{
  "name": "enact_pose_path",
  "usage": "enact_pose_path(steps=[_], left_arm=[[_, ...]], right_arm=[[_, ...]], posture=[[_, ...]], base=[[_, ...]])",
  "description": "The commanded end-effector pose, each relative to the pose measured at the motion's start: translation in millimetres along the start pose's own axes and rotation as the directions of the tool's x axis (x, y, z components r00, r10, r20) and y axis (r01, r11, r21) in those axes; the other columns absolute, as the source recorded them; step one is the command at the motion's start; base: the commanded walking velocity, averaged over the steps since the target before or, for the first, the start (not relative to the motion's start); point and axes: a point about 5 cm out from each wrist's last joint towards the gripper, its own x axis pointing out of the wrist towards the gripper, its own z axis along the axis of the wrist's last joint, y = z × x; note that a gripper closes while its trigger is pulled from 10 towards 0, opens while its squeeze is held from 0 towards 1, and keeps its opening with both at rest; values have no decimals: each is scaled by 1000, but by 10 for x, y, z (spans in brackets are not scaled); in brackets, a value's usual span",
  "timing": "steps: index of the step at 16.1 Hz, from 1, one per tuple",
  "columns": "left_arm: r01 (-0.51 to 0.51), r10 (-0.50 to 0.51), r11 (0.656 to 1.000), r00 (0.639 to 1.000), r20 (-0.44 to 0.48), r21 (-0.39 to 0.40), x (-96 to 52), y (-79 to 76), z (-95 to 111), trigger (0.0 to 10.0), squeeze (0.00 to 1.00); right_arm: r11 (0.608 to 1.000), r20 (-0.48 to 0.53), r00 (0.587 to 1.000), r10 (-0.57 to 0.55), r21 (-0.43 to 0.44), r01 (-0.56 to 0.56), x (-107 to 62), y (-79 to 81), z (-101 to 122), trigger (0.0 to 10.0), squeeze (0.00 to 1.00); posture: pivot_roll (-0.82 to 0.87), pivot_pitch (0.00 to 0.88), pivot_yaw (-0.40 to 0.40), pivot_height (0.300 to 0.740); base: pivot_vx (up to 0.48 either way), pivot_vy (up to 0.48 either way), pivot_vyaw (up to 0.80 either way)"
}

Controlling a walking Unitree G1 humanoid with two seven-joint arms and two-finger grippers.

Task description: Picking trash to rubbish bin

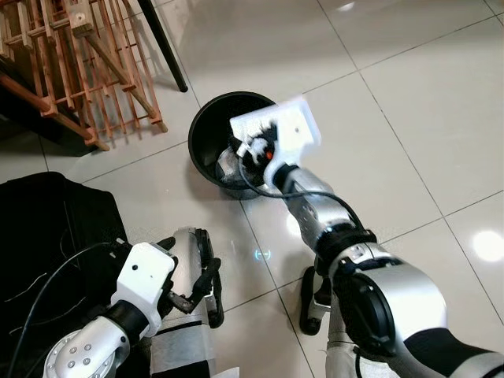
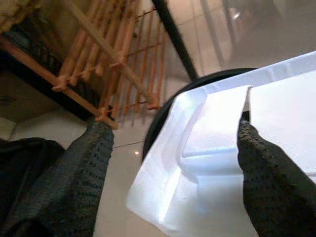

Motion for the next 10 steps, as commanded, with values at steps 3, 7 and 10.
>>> enact_pose_path(steps=[3, 7, 10], left_arm=[[-15, 15, 1000, 999, -46, -4, -84, -17, -58, 10000, 0], [-20, 19, 1000, 998, -52, -5, -101, -27, -67, 10000, 0], [-19, 18, 1000, 998, -54, -7, -106, -36, -67, 10000, 0]], right_arm=[[1000, -110, 994, 22, 4, -22, -4, 124, -213, 10000, 1000], [990, -304, 952, -43, -142, 0, -109, 91, -525, 10000, 1000], [984, -315, 947, -70, -180, 13, -128, 46, -539, 10000, 941]], posture=[[360, 606, 47, 565], [354, 612, 43, 565], [350, 615, 42, 565]], base=[[0, 0, 0], [0, 0, 0], [0, 0, 0]])
